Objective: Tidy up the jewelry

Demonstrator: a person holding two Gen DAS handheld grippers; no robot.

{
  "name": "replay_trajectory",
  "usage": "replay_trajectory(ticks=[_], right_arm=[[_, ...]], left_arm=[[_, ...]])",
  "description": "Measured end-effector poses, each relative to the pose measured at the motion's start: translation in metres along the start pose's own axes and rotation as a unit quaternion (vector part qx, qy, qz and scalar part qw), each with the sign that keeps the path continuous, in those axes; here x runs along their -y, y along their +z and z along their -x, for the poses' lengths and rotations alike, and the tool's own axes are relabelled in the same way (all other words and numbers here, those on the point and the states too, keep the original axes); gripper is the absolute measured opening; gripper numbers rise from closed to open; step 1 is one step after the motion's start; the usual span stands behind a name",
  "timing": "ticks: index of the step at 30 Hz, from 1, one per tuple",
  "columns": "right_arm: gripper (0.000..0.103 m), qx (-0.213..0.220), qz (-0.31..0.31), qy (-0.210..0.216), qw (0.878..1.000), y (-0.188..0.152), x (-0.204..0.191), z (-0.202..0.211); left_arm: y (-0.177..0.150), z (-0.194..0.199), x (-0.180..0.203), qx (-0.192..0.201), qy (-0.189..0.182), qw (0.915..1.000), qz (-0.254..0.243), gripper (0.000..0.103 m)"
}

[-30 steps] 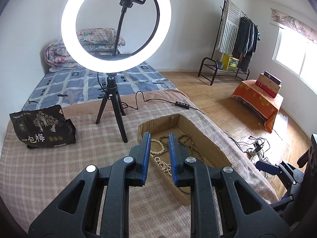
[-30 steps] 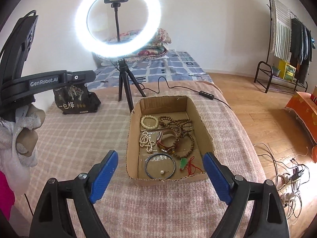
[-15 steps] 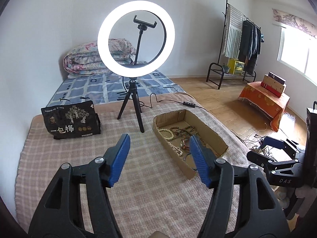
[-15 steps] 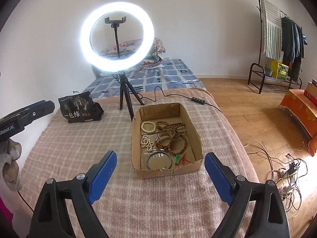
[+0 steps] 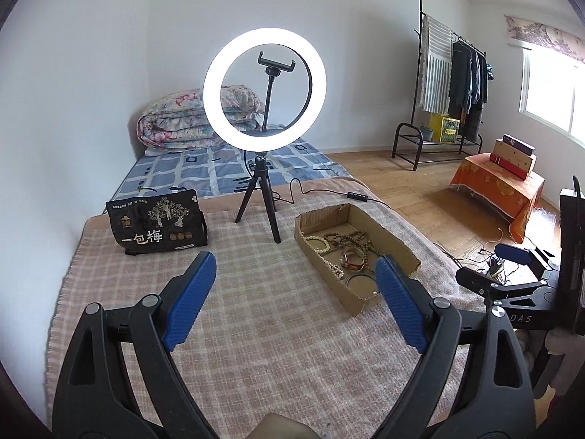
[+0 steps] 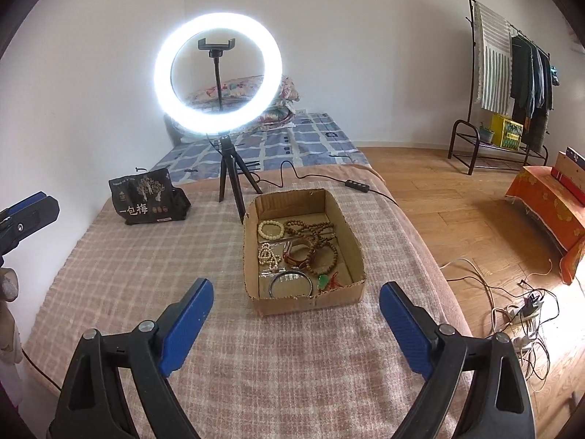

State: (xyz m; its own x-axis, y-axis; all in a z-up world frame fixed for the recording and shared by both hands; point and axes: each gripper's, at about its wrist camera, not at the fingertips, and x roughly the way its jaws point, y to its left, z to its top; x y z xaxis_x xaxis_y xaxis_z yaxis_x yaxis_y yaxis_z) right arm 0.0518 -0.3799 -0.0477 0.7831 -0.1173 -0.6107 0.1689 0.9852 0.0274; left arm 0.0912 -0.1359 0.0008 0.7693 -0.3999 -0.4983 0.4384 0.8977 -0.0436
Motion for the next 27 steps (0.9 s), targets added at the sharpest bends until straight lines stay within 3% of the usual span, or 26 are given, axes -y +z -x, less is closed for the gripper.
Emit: replay_trajectory(ticks=[2, 12, 17, 27], right_arm=[[0.103, 0.009, 0.001, -0.007, 1.0, -0.001, 0.001, 0.006], [0.103, 0.012, 0.005, -0.006, 1.0, -0.006, -0.003, 0.014], [0.103, 0.015, 0.007, -0.002, 1.0, -0.006, -0.006, 0.016], [0.103, 0.013, -0.003, -0.003, 1.0, -0.005, -0.002, 0.016]], left_arm=[[-0.005, 0.006, 0.003, 0.006, 0.008, 0.9999, -0.002, 0.099], [-0.011, 0.015, 0.014, -0.006, 0.013, 0.9999, 0.0, 0.102], [-0.01, 0.013, 0.011, -0.015, 0.038, 0.9991, 0.01, 0.102], [-0.012, 0.013, 0.005, -0.017, 0.048, 0.9985, 0.02, 0.103]])
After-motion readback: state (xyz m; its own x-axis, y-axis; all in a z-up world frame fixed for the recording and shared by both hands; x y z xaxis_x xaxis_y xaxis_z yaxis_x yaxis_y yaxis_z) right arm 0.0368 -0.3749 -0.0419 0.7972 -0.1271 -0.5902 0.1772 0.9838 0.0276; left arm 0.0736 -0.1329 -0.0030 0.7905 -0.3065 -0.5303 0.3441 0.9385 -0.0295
